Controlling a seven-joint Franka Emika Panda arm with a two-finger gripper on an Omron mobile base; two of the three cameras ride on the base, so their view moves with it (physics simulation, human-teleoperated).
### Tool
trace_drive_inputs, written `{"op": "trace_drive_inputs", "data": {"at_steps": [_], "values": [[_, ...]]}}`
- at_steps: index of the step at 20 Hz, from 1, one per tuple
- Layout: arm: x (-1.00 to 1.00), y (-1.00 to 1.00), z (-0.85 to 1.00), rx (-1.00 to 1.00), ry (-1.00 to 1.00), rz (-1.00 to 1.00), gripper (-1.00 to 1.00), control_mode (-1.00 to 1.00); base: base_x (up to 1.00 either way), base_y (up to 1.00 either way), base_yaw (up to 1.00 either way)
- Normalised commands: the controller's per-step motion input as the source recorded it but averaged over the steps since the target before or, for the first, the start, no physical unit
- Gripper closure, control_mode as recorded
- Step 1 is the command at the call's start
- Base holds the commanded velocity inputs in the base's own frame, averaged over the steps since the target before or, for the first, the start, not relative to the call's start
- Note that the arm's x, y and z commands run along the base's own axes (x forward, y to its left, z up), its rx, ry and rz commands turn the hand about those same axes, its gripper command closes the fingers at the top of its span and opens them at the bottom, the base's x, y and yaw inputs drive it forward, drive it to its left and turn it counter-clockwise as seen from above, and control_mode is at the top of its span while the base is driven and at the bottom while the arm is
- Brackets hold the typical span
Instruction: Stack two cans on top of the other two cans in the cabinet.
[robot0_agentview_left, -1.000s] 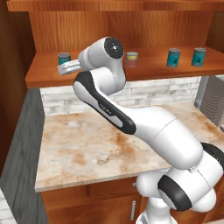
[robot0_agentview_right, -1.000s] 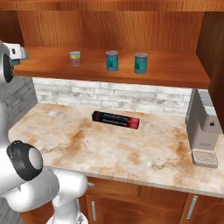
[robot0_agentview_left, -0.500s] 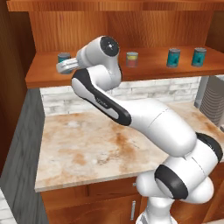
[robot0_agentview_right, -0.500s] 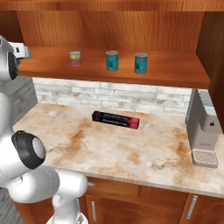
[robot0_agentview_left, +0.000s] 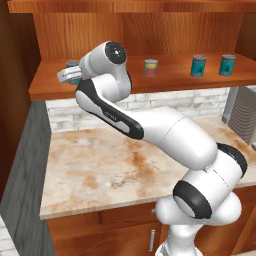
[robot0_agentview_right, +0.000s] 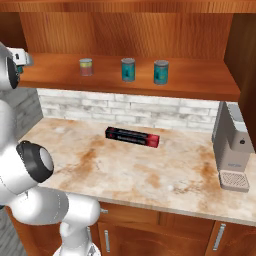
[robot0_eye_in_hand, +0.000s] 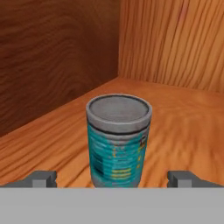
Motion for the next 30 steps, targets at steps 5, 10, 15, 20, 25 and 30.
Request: {"op": "trace_drive_inputs", "data": {"at_steps": [5,10,15,20,25,30], "values": [[0.12,0.07,0.00,0.00,0.01,0.00,-1.00,-1.00,0.00,0.00,0.00],[0.12,0.00,0.00,0.00,0.02,-0.01,-1.00,-1.00,0.00,0.00,0.00],[0.12,0.00,0.00,0.00,0.02,-0.03,-1.00,-1.00,0.00,0.00,0.00],[0.11,0.02,0.00,0.00,0.02,-0.02,-1.00,-1.00,0.00,0.00,0.00],[0.08,0.02,0.00,0.00,0.00,0.00,-1.00,-1.00,0.00,0.00,0.00],[0.07,0.01,-0.01,0.00,0.00,0.00,-1.00,-1.00,0.00,0.00,0.00]]}}
